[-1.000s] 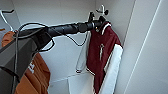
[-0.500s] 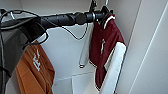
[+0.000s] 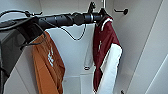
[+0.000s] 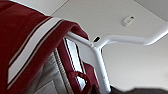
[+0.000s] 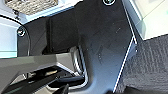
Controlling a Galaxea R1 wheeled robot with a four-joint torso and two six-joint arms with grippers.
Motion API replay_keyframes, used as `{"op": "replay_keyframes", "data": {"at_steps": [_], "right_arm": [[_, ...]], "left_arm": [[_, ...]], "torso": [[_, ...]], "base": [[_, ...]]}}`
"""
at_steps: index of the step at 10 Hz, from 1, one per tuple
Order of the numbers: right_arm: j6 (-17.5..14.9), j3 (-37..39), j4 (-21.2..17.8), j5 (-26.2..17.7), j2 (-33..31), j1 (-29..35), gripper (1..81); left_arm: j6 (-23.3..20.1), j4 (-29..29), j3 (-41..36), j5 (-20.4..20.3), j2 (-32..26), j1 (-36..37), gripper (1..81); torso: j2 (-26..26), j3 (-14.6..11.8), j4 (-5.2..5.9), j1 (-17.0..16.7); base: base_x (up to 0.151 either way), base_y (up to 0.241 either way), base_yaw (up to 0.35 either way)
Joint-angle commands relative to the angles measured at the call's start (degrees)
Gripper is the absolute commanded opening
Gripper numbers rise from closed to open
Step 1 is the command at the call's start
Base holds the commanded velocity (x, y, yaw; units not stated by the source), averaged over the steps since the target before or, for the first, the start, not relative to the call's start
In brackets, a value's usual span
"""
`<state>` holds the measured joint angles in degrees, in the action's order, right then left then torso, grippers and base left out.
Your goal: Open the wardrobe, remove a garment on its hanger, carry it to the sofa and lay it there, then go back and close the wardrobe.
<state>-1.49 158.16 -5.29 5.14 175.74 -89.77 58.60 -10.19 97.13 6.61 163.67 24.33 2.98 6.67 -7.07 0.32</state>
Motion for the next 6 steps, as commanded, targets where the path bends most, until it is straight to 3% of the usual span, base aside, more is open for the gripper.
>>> {"op": "replay_keyframes", "data": {"at_steps": [1, 2, 6], "right_arm": [[-0.09, -0.14, -0.51, -3.21, -0.01, 2.09, 81.1], [-0.18, -0.23, -0.51, -3.21, 0.08, 2.09, 81.1], [-0.18, -0.23, -0.51, -3.21, -0.01, 2.35, 81.1]], "left_arm": [[-2.52, 5.08, 1.05, -4.23, 0.17, 10.35, 1.0], [-2.7, 6.32, -2.03, -4.76, -0.97, 8.42, 1.0], [-2.7, 12.29, -12.04, -13.63, -6.06, 1.2, 1.0]], "torso": [[0.0, 0.0, -0.06, 0.0], [0.0, 0.0, -0.02, 0.0], [0.0, 0.0, -0.02, 0.0]], "base": [[0.0, 0.0, 0.0], [0.0, 0.0, 0.0], [0.0, 0.0, 0.0]]}}
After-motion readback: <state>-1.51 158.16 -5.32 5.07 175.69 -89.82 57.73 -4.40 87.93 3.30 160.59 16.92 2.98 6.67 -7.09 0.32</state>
